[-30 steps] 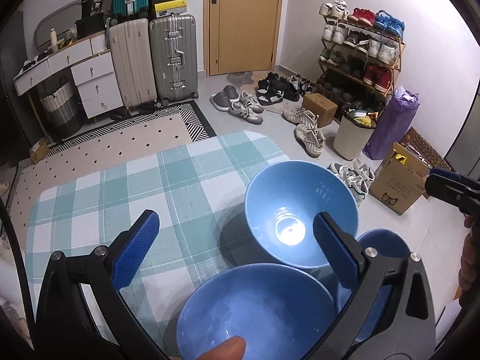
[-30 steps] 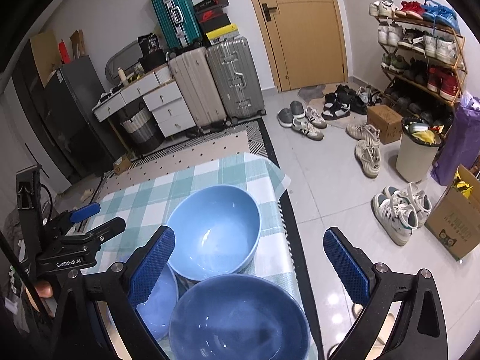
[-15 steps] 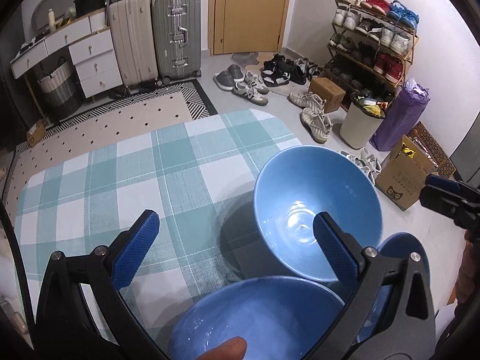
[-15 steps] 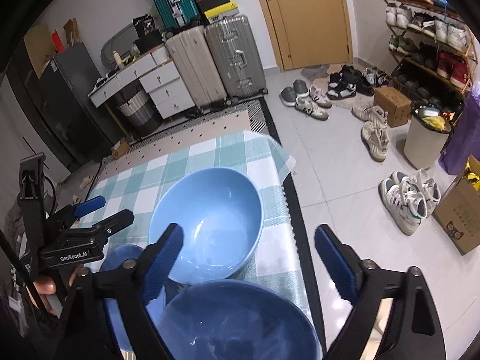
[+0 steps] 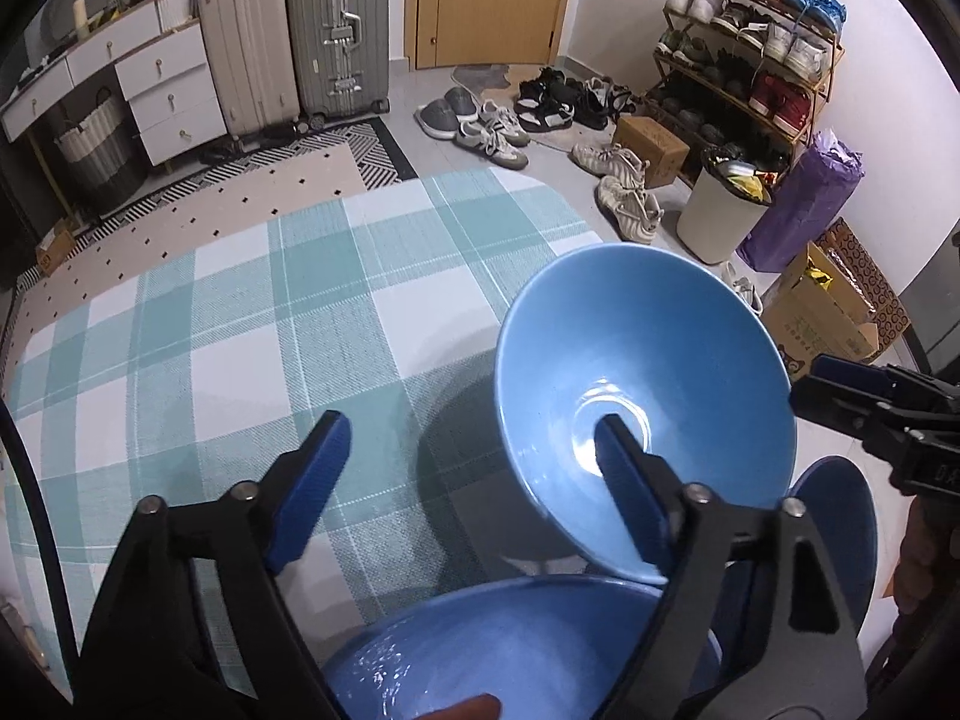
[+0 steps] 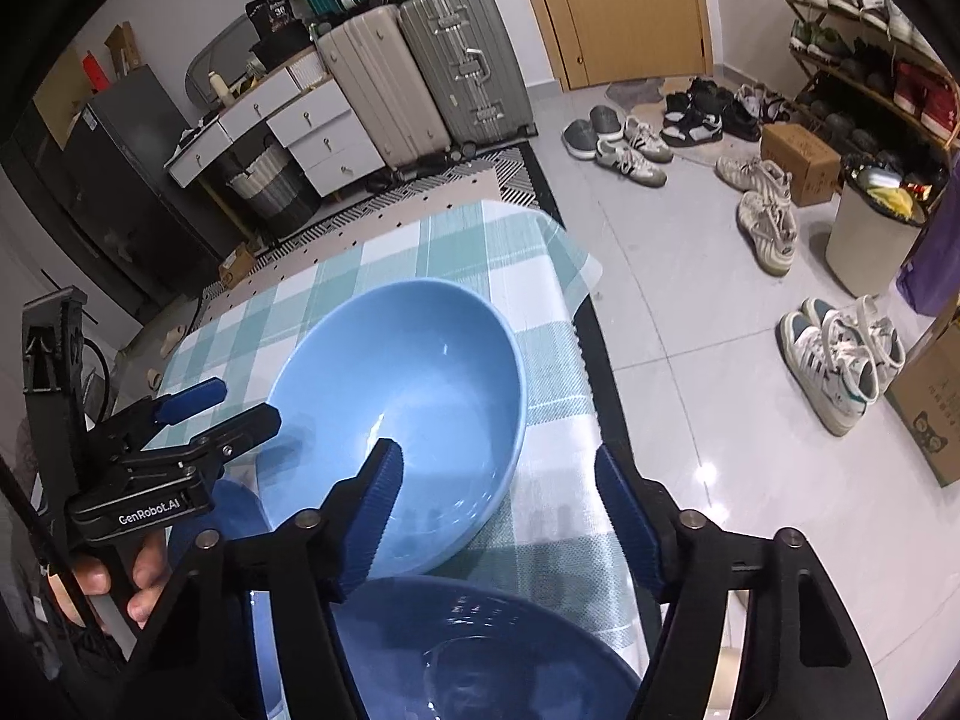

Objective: Organize plates and bowls
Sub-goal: 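Close both tools on opposite sides of the blue bowl rim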

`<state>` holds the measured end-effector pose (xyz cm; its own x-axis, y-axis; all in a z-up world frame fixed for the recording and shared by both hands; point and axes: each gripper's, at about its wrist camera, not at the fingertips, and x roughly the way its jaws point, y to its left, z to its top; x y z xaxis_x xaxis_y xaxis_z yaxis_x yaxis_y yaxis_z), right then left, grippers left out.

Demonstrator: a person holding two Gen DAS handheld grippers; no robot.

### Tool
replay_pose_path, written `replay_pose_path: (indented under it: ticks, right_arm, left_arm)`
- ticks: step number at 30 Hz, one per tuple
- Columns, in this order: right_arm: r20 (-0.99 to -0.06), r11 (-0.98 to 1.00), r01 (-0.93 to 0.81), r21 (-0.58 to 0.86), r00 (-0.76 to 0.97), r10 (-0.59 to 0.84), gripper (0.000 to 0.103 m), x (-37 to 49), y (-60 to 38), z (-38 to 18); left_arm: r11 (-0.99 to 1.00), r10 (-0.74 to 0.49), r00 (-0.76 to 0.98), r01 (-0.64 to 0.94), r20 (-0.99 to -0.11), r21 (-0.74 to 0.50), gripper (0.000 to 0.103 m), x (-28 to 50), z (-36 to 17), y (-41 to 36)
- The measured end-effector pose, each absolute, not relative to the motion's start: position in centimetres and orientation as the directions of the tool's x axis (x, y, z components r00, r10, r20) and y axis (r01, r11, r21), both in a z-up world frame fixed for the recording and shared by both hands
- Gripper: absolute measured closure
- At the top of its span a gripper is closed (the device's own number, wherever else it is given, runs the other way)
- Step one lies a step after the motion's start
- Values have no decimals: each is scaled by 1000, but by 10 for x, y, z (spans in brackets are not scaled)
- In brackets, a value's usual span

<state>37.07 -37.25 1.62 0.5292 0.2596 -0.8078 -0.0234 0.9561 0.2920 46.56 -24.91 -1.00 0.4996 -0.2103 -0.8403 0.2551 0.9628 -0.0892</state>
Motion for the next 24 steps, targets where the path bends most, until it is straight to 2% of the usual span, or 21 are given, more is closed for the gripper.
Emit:
replay_pose_path:
  ticks: [2,4,5,6,9,12,14,18,24]
  right_arm:
    - [-813,956,-23,292,520,261,40,374,-371,11]
    - [-818,956,-25,293,511,264,49,376,-370,6]
    - [-819,956,-26,293,509,265,50,378,-369,4]
    - [-818,956,-30,292,509,266,50,378,-369,3]
    - [-821,958,-34,284,508,261,64,378,-366,1]
    - [-818,960,-40,276,514,257,74,378,-364,0]
    - [-816,960,-39,277,517,256,79,378,-364,-1]
    - [-814,963,-38,267,526,247,86,376,-364,1]
    - [-814,966,-36,257,531,236,90,375,-364,1]
  left_arm:
    - [961,-213,490,262,-845,-90,36,469,-15,-251]
    - [959,-217,477,266,-852,-95,44,470,-20,-253]
    - [958,-221,469,270,-855,-100,48,472,-23,-253]
    - [956,-225,463,273,-858,-104,49,473,-26,-254]
    - [954,-225,456,283,-861,-99,54,473,-29,-258]
    - [950,-229,445,296,-866,-99,67,473,-33,-262]
    - [946,-238,436,306,-868,-106,81,473,-36,-264]
    - [939,-264,427,317,-865,-130,90,472,-38,-266]
    - [942,-261,431,311,-864,-129,91,470,-36,-268]
